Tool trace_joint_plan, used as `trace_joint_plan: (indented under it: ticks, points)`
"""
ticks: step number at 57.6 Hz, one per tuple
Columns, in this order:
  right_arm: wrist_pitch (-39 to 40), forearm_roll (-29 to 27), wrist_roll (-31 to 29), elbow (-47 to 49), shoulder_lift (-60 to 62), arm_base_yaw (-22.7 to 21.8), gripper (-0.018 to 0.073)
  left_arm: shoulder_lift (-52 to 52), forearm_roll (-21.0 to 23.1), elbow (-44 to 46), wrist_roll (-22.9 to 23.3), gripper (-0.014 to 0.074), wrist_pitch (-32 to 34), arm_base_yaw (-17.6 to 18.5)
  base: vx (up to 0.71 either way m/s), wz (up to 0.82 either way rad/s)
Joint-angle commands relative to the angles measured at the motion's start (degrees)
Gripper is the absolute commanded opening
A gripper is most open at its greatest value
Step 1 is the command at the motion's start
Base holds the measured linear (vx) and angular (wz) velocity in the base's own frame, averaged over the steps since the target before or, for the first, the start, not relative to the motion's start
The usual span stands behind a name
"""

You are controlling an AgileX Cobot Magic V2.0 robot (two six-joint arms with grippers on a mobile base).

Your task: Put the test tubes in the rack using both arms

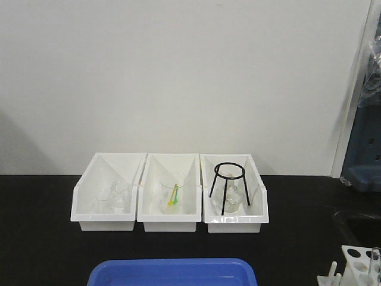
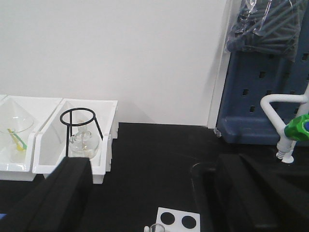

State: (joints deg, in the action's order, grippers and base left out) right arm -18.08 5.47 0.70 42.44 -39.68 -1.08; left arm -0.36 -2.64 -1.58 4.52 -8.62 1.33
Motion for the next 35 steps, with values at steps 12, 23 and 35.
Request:
trace_joint_plan:
  ticks: [12,23,35]
  points:
    - [4.5,0.4,-0.1,1.6,0.1,-0.1,0.0571,-1.0,0.4,1.5,0.1,-0.0006,4.3,0.0,0.0,0.0]
    - [4.5,0.4,-0.1,1.6,0.1,-0.1,0.0571,-1.0,0.4,1.5,0.1,-0.0006,4.3,0.0,0.0,0.0]
    - [4.8,3.9,-0.1,1.6,0.1,-0.1,0.056,-1.0,0.4,1.5,0.1,-0.0006,4.3,0.0,0.0,0.0]
